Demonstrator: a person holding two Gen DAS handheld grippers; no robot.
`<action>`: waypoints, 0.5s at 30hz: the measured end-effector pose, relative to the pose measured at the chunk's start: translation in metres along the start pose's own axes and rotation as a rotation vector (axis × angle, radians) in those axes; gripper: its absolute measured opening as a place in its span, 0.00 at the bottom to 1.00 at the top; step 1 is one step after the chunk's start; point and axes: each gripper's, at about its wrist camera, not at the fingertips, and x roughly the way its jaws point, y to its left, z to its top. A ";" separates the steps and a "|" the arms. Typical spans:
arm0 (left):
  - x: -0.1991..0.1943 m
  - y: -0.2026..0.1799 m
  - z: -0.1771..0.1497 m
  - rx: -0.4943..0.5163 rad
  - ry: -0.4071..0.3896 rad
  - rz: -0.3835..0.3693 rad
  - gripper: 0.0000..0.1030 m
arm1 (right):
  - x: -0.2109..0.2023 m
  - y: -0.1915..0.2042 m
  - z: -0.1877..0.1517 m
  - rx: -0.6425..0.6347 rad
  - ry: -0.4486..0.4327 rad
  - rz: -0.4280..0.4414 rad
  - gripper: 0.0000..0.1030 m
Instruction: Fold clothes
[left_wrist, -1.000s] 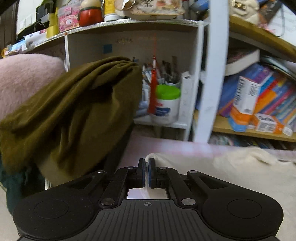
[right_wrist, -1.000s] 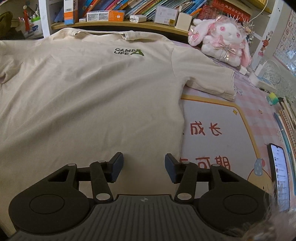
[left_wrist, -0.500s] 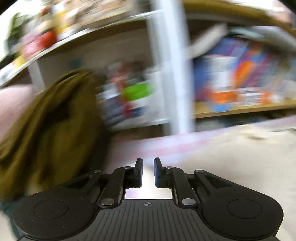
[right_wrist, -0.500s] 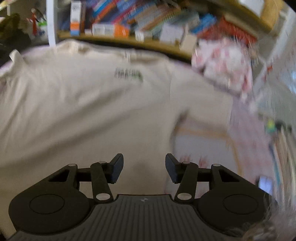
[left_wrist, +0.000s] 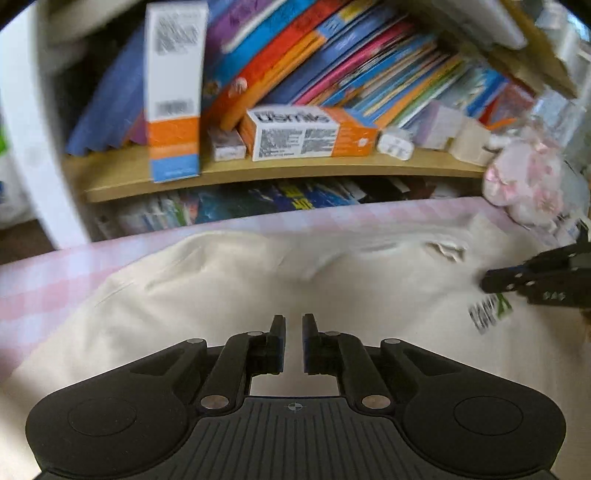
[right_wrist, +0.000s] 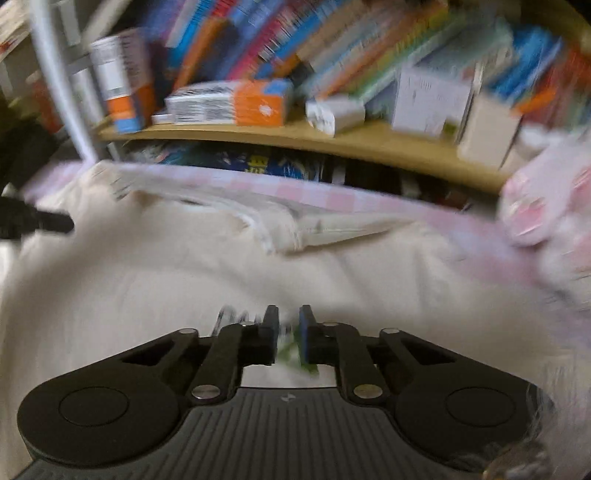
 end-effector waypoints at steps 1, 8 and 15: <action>0.012 0.000 0.010 -0.014 0.016 -0.005 0.08 | 0.013 -0.005 0.009 0.017 0.016 0.022 0.08; 0.005 0.040 0.047 -0.430 -0.271 0.075 0.10 | 0.025 -0.048 0.069 0.249 -0.223 -0.003 0.08; -0.042 0.028 -0.008 -0.264 -0.183 0.118 0.10 | -0.007 -0.065 0.035 0.205 -0.230 -0.026 0.08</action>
